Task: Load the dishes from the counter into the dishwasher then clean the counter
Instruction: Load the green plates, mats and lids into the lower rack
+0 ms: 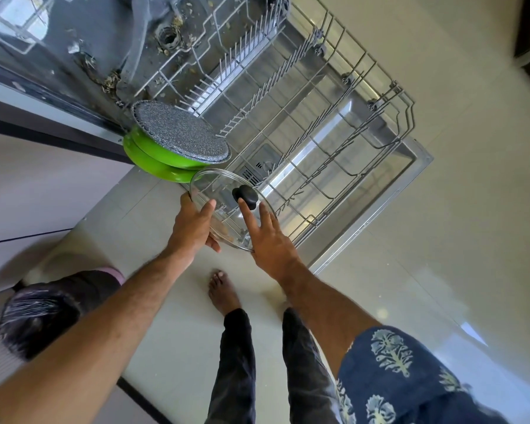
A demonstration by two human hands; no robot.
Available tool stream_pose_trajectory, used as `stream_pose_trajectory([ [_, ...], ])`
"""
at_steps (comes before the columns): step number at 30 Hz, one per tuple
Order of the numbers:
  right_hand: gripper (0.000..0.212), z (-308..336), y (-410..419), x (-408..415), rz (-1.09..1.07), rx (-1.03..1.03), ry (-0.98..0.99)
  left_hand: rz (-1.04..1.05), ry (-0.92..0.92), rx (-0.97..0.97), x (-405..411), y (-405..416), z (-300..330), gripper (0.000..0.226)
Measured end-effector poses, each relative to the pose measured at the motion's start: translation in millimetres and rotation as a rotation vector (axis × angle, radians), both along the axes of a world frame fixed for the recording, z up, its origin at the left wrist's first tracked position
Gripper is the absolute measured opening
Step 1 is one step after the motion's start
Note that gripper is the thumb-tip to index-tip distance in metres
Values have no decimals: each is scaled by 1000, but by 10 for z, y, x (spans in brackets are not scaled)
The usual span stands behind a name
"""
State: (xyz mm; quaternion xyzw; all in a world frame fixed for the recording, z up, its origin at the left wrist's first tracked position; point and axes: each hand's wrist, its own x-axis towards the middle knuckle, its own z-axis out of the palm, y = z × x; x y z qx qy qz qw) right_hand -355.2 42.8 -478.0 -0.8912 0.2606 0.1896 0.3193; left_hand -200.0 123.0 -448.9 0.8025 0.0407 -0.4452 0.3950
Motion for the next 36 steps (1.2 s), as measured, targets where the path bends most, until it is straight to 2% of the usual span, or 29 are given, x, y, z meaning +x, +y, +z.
stream_pose_trajectory([
  [10,113,-148,15,-55,-5,56,-47,10,-57,25,-100,0,76,41],
  [16,110,-284,-198,-155,99,88,-132,103,44,-48,-247,-47,162,32],
  [23,114,-212,-59,-104,19,55,-91,95,32,-28,-187,66,52,33],
  [27,102,-82,173,-42,-200,83,-52,21,-32,-13,-95,9,139,30],
  [31,82,0,212,-3,-297,229,-72,-83,-110,22,-39,-121,271,28],
  [36,94,-156,225,-135,-175,58,-66,-22,-44,-8,-170,-70,288,28],
])
